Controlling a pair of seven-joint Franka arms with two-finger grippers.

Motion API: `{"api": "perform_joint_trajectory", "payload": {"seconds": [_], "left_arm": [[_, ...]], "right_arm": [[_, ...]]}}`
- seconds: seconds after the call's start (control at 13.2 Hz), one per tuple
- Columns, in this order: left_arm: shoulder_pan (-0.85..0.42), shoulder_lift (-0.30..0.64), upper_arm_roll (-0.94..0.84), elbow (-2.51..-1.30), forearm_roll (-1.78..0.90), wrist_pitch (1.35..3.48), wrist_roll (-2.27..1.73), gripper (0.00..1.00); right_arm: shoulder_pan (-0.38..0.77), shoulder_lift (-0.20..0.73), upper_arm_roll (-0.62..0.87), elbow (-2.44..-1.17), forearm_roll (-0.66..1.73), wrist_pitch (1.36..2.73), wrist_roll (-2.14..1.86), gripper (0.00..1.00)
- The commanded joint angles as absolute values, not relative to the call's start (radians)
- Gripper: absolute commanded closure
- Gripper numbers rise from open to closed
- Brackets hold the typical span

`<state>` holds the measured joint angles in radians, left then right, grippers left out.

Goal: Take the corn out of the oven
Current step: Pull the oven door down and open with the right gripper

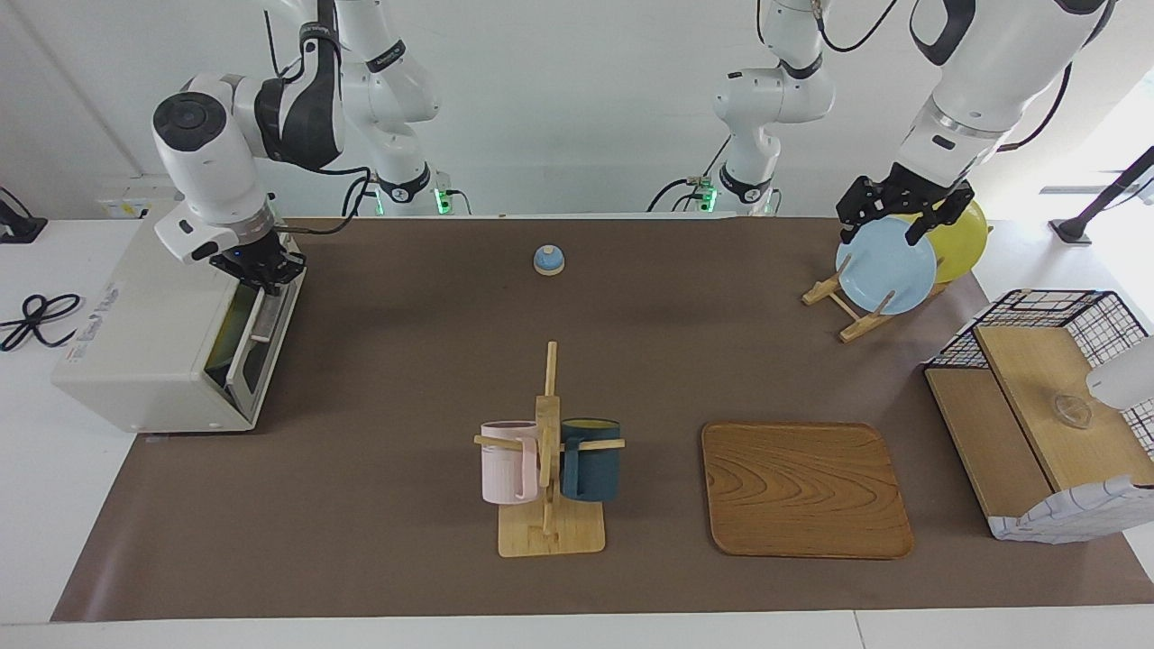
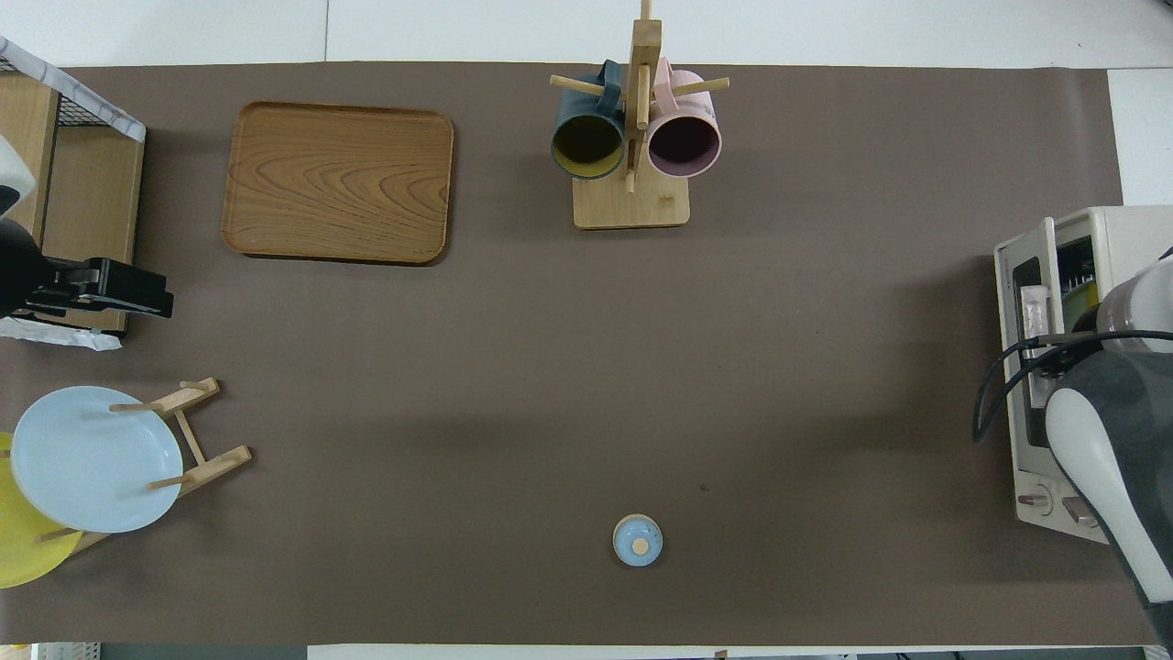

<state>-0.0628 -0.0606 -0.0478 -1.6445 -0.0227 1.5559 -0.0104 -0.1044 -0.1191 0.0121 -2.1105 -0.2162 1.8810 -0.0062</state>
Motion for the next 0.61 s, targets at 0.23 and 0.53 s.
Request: {"api": "perform_joint_trajectory", "payload": {"seconds": [0.23,0.53], "left_arm": [[-0.06,-0.061,-0.057,-1.647,-0.015,1.589,-0.012,0.0],[-0.058,-0.06,-0.057,-1.647,-0.015,1.603,-0.014,0.0]], "right_arm": [[-0.086,-0.009,0.014,-2.135,-0.209,2.031,0.048,0.92],[-0.08,0.02,0.015,-2.148,-0.166,2.08,0.061,0.92]]}}
